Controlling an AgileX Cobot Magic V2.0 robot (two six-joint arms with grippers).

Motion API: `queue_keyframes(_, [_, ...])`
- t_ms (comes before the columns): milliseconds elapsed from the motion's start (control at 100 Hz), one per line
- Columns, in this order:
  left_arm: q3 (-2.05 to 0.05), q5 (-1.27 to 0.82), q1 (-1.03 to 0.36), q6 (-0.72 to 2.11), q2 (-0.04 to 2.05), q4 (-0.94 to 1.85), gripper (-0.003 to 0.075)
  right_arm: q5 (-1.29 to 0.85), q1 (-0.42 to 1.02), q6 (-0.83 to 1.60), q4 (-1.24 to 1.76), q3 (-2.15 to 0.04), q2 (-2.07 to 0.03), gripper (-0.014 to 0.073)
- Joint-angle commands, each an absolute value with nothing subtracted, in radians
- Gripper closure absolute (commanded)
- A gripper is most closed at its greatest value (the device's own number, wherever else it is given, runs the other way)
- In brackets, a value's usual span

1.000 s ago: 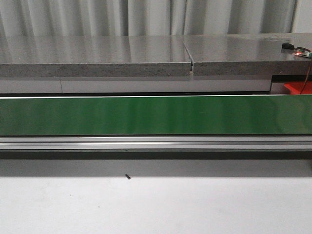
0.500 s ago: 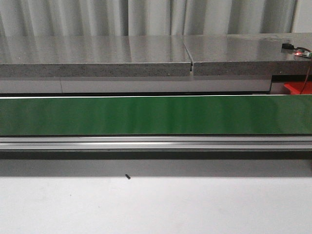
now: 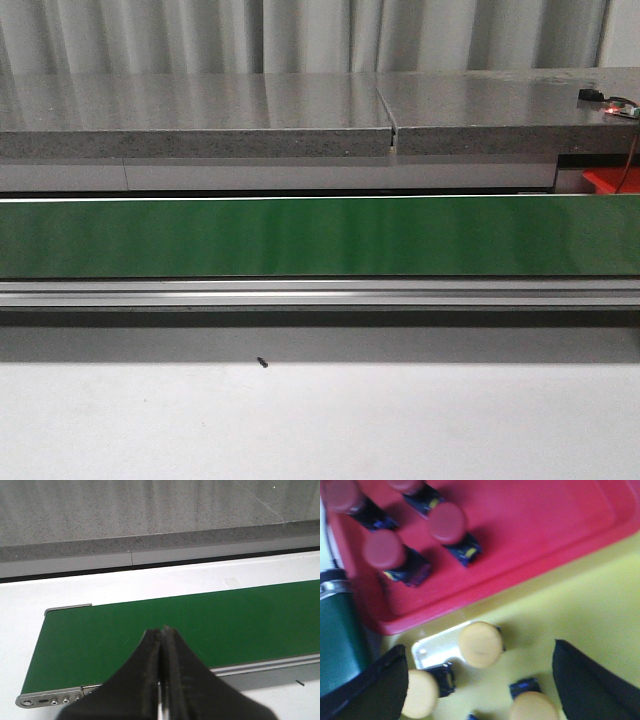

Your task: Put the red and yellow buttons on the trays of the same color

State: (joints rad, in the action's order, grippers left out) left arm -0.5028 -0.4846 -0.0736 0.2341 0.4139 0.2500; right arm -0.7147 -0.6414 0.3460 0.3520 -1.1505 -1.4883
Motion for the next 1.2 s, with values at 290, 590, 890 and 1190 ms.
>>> queue_keyframes(290, [-0.530, -0.411, -0.081, 0.229, 0.421, 0.266, 0.0741, -0.599, -0.251, 0.370, 0.335, -1.185, -1.249, 0.0002])
queue_keyframes(590, [-0.530, -0.411, -0.081, 0.229, 0.421, 0.266, 0.0741, -0.597, -0.070, 0.370, 0.334, -1.134, -1.055, 0.0004])
queue_keyframes(890, [-0.530, -0.411, -0.081, 0.229, 0.421, 0.266, 0.0741, -0.594, -0.019, 0.370, 0.334, -0.998, -0.796, 0.0355])
queue_keyframes(1190, [-0.530, -0.411, -0.081, 0.229, 0.421, 0.266, 0.0741, -0.594, -0.019, 0.370, 0.334, -0.934, -0.685, 0.0663])
